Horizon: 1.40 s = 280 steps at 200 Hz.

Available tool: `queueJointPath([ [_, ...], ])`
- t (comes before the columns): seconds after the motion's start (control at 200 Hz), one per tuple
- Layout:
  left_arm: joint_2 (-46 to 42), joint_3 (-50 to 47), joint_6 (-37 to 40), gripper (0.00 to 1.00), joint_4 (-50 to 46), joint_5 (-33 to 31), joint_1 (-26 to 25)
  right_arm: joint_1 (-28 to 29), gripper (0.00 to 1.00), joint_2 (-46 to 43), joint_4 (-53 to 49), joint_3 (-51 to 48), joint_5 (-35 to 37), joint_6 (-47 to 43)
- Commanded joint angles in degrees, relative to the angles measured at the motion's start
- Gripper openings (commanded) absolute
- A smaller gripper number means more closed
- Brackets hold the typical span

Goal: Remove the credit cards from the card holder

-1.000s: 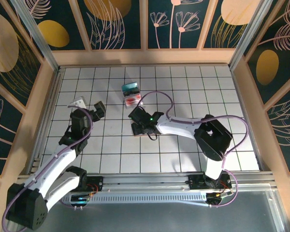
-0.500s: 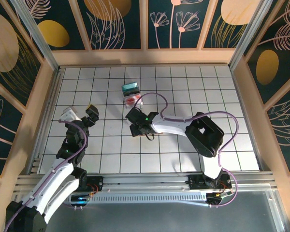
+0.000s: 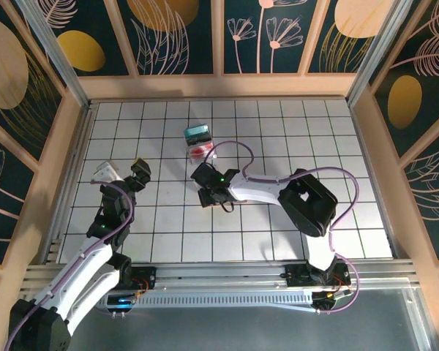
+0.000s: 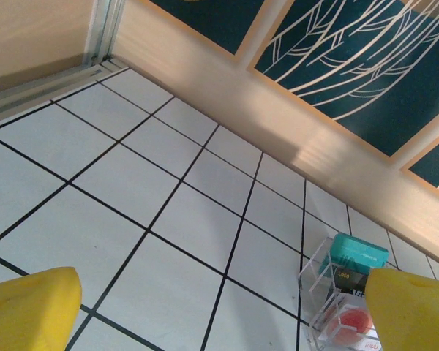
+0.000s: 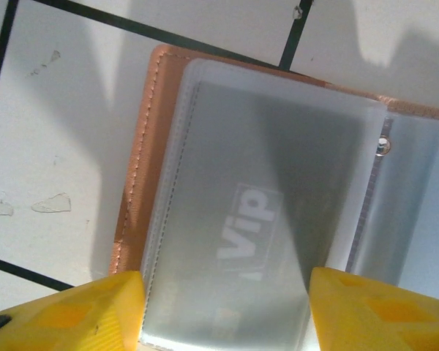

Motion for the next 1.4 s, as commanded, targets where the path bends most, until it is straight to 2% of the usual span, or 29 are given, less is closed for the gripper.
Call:
queueJointPath([
  [0.0,-0.1,0.3,0.0,0.99,2.2,-0.2,-0.1,-0.3,0.59,1.2,-0.8,-0.7,-0.1,0.8],
  [0.395,0.1,1.3,2.6,0.99,1.4,2.1,-0.1,-0.4,0.45,0.4,0.5,-2.2,0.3,1.9],
  [0.715,2.3,4.0,5.1,0.99,0.2,5.9,-0.1,-0.7,0.37,-3.8,1.0,-3.2,4.1,3.0],
  [1.021,3.8,5.8,6.1,0.99,-0.1,7.9,0.0,-1.1,0.37,-5.7,0.0,-3.9,8.6,4.0],
  [1.396,5.6,7.4,7.0,0.99,-0.4,10.3,-0.1,-2.9,0.39,-7.6,-0.5,-6.2,10.2,5.6],
])
